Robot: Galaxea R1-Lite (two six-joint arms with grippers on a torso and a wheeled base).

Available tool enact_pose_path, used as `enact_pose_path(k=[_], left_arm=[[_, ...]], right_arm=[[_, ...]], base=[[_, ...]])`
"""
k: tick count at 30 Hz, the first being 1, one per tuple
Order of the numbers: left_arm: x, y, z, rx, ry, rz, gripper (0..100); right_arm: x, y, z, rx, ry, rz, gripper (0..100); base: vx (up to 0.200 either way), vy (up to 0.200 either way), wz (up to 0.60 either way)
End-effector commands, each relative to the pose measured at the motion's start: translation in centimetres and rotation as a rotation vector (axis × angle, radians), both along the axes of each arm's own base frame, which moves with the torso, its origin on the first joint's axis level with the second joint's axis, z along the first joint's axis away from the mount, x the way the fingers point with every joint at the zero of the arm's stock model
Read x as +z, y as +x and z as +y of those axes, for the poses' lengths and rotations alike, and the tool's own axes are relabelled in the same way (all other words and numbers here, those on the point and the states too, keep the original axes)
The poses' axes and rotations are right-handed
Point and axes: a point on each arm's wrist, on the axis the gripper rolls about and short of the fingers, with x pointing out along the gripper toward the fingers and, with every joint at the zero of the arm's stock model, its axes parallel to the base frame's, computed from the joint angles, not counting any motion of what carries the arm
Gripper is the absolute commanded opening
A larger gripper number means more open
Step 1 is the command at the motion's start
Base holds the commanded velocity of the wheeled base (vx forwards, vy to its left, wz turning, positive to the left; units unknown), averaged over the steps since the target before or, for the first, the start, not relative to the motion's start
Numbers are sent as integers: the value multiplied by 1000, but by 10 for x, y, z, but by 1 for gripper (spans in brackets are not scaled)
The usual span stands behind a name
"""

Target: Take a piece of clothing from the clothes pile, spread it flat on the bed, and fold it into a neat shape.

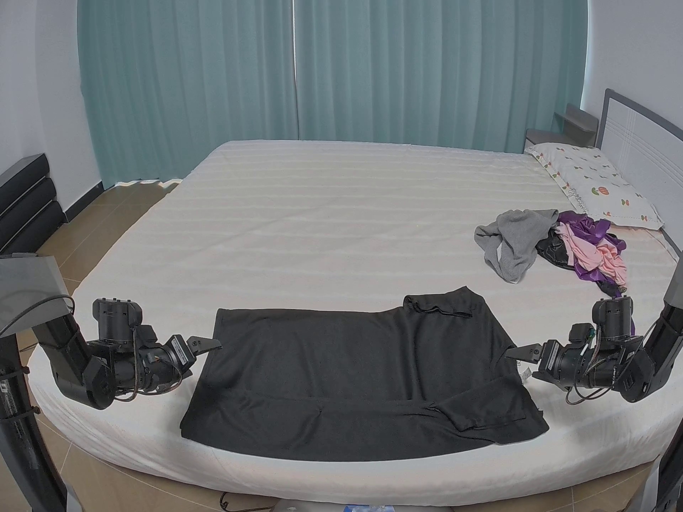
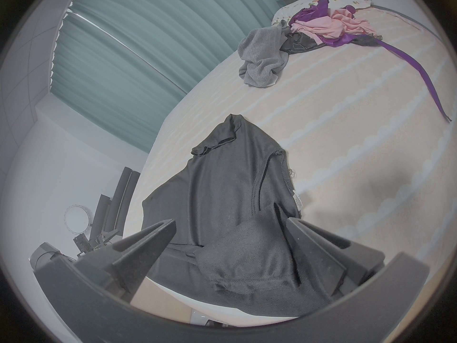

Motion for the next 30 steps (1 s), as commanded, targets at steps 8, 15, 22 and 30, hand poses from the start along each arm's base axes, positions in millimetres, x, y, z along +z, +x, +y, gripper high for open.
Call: enact_pose_path(k=[8,15,22,30], left_arm=[[-33,11,5,-152,149,18,100],[-37,6,4,-198,168,17,100],[-35,4,4,-192,165,-1,100],[-33,-2,4,-187,170,-42,0]], right_arm=[[-2,0,1,7,-5,5,100],[-7,0,1,10,-7,24,100],[-10,1,1,10,-10,31,100],[-9,1,1,9,-10,28,100]], base=[[0,0,0],[0,0,0],[0,0,0],[0,0,0]])
